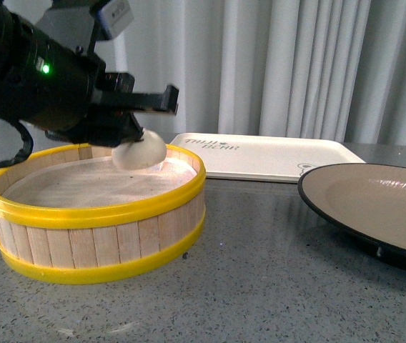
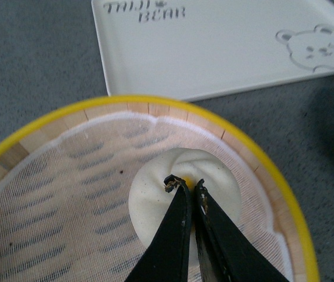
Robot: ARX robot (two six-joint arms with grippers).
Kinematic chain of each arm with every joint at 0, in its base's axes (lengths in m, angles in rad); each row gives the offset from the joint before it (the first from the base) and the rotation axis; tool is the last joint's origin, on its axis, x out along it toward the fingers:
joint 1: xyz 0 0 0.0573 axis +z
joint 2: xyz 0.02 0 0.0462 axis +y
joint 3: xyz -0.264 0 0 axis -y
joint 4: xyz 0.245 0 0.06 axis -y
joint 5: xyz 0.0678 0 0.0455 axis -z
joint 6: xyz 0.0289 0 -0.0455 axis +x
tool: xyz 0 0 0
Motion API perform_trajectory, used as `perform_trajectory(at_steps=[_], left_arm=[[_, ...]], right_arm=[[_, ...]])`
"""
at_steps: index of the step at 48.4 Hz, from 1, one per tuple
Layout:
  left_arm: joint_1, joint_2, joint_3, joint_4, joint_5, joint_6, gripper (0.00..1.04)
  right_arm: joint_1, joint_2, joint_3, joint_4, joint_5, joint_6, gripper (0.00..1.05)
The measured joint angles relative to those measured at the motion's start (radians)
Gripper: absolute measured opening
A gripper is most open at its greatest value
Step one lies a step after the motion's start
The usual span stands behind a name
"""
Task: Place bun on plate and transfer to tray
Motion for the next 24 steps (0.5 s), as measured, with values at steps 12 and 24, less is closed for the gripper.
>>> perform_trajectory(at_steps=[12, 24], left_arm=[[-0.087, -0.005, 0.054, 0.072, 0.094, -0.066, 0.04], [-0.28, 0.06, 0.102, 0.143, 0.249, -0.092, 0.04]], right_arm=[[0.0, 0.0, 0.0, 0.0, 0.0, 0.0, 0.96], [0.0, 0.0, 0.0, 0.0, 0.0, 0.0, 0.96]])
